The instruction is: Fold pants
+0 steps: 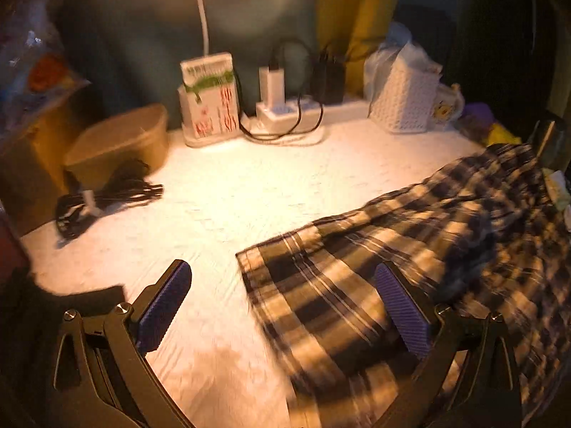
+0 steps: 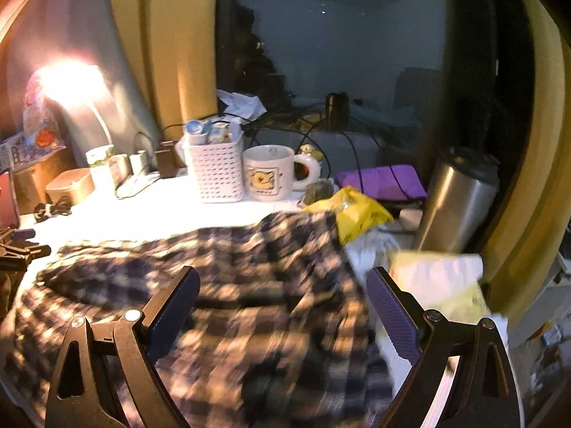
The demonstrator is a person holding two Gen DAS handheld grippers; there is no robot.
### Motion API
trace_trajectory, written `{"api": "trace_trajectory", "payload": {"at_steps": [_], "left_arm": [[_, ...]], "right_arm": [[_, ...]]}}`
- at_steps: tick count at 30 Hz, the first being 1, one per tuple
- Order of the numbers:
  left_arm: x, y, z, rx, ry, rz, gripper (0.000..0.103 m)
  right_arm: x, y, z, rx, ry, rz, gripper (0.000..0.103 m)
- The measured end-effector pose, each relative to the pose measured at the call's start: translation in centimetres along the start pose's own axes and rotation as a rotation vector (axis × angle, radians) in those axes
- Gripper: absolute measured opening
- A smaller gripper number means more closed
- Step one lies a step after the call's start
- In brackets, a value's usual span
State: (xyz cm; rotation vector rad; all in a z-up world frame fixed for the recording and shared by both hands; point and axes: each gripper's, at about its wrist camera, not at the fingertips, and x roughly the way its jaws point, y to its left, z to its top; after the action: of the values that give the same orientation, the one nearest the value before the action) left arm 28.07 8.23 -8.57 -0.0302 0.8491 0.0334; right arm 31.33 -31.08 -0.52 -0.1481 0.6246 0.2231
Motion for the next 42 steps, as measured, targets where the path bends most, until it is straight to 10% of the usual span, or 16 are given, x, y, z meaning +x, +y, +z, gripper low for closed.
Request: {"api": "trace_trajectory", "payload": {"at_steps": [13,15,17,18,20,32,42], "left_arm": [[4.7,-1.1,0.8,0.062,0.123,-0.046,0.076],[4.3,-1.5,0.8,0.068,0.111,-0.059,0.063],[3.6,-2.0,0.7,0.086,0.099,-0.080,0.012],[3.3,-2.2,0.6,0.090,0.101,-0.096,0.007],[3.3,-2.5,0.8,0.091,0.088,-0.096,0.006],[-5.5,2.9,6.1,0.044,-0.190,-0.008,0.006],[-5.6,8.8,13.0,0.067,-0.320,0.115,0.006]], "right_arm": [[10.9,-1.7,2.7,-0.078,0.162,-0.059,0.070],[11.9,-1.4,2.5,-0.091,0.181,-0.071,0.053],[12.4,-1.1,2.2,-0.110,0.192,-0.077,0.033],[12.5,-0.8,2.1,-0.124,0.190,-0.085,0.020],[12.1,-0.1,2.0,-0.154,0.182,-0.081,0.008],[3.6,3.9,5.3,-0.203,-0.026,-0.092,0.007],[2.7,7.3,10.0,-0.152,-0.151,-0.053,0.007]]}}
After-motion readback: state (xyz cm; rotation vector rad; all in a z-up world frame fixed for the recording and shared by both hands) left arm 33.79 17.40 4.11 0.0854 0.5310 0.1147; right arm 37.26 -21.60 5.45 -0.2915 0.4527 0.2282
